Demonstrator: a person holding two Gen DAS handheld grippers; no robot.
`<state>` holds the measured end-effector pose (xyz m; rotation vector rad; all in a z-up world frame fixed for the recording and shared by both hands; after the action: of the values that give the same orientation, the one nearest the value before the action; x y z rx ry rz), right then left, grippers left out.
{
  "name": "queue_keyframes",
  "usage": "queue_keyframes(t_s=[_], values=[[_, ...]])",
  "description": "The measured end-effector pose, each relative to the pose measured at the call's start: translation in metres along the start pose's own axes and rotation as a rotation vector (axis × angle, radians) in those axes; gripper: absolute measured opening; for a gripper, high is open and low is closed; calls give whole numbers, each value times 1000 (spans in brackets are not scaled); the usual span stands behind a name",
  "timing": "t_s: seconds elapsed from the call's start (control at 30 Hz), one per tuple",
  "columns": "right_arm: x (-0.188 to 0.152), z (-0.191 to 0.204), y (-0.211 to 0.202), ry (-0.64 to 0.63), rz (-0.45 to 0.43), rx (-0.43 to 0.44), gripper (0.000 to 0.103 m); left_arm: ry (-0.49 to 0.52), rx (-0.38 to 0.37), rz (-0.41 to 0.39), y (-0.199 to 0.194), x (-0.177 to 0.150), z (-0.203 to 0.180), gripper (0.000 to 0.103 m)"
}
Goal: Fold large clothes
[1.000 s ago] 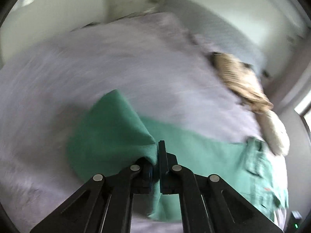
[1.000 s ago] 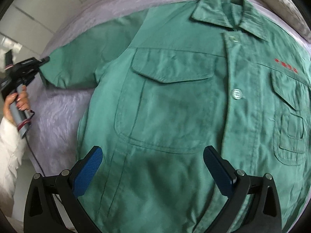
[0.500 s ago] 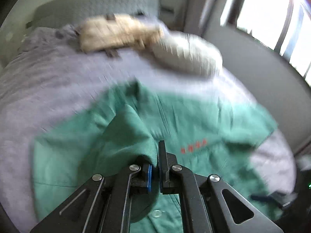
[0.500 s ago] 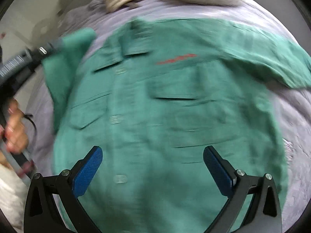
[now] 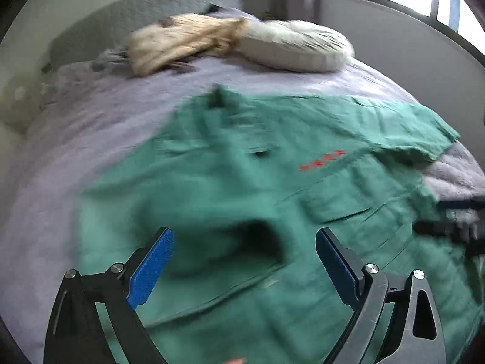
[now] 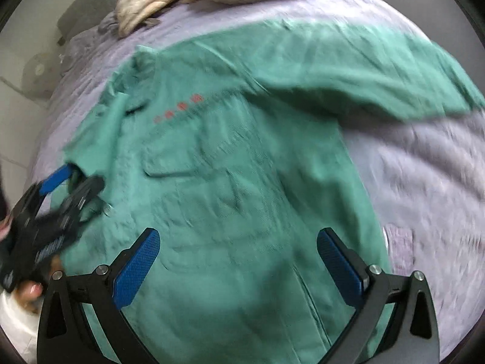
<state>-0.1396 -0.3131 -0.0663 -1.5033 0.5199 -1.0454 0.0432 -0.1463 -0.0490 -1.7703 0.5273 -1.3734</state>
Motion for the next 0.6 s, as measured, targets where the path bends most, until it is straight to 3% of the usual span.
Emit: queue_keyframes(t_s=[0.07, 0.17, 0.3, 0.37, 0.5, 0.57, 0.6], values=[[17, 32, -6, -82, -47, 22, 103, -52, 98, -3, -9, -9, 32, 95], [33, 89, -7, -216, -92, 55, 103, -206, 228, 14, -22, -26, 93, 95], [29, 183, 12, -435, -143, 48, 103, -392, 304, 78, -6, -57, 153, 95], [17, 225, 30, -575, -172, -32, 103, -432, 304, 125, 7, -77, 165, 95], [-1, 264, 70, -833, -307, -369, 100, -462, 272, 150, 23, -99, 172, 95], [7, 255, 67, -806, -323, -340, 70, -471, 264, 143, 25, -103, 174, 95], [19, 244, 61, -743, -303, -310, 23, -467, 265, 142, 25, -102, 173, 95]])
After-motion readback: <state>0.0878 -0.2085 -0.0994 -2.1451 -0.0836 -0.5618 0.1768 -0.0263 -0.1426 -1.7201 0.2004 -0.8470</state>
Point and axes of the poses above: each gripper's, at about its wrist camera, not at the fingertips, and y roughly the way its jaws point, z to its left, x to its top, the point moved 2 cm from there along y, roughly the way its jaws point, and after that the axes turned 9 degrees about -x, right-handed, at the moved point
